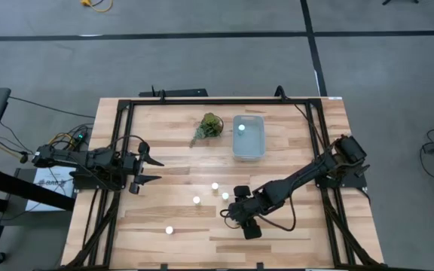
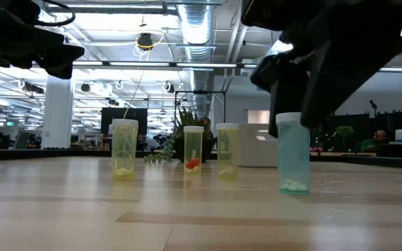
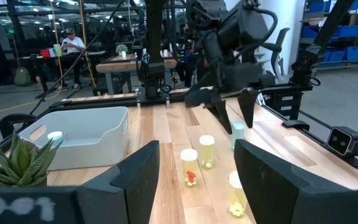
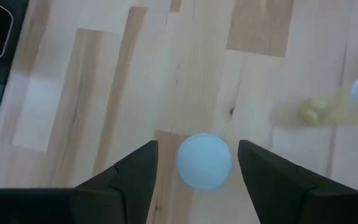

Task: Pick and place pill bottles into a basket
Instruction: Put the blue pill bottle into the gray bin

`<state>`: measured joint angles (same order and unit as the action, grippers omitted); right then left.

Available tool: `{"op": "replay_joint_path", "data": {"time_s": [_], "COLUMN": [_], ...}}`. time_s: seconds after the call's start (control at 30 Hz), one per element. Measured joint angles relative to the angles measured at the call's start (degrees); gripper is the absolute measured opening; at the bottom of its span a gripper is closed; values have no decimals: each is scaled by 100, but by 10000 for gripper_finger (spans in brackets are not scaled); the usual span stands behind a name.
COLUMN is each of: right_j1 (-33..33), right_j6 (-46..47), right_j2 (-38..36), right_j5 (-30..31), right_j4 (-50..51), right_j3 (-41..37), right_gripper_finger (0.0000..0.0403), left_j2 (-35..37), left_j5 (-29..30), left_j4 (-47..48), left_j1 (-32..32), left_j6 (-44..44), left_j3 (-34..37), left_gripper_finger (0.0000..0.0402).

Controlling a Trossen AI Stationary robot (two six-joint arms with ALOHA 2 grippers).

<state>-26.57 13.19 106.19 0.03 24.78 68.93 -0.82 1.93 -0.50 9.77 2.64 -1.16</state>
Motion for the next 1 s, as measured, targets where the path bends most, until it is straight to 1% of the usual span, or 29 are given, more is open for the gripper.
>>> {"op": "replay_joint_path", "data": {"time_s": [0.1, 0.3, 0.4, 0.5, 0.6, 0.7, 0.77, 0.9, 1.0], "right_j1": [4, 9, 50, 124, 244, 396, 523, 989, 1566], "right_j6": [-3, -68, -149, -210, -304, -466, -672, -1085, -1404], "right_j2": [0, 0, -2, -110, -380, -777, -1100, -1807, -2295], "right_j5": [-20, -20, -23, -25, 15, 353, 667, 1020, 1084], "right_j4": [-2, -1, -3, 131, 505, 1170, 1534, 1946, 2168], "right_j3": [0, 0, 0, 0, 46, 261, 365, 392, 398], "right_gripper_finger": [192, 129, 111, 112, 127, 133, 129, 113, 115], "left_j2": [-2, -2, -2, -2, -2, -2, -2, -2, -2], "left_j5": [0, 0, 0, 0, 0, 0, 0, 0, 0], "left_j4": [5, 3, 3, 3, 3, 3, 3, 3, 3], "left_j1": [1, -1, 1, 1, 1, 0, -2, 1, 1], "left_j6": [-46, -23, -42, 4, -38, -15, 4, -46, 1], "left_j3": [1, 0, -1, 0, -1, 0, 1, 1, -1], "left_gripper_finger": [199, 199, 199, 199, 199, 199, 199, 199, 199]}}
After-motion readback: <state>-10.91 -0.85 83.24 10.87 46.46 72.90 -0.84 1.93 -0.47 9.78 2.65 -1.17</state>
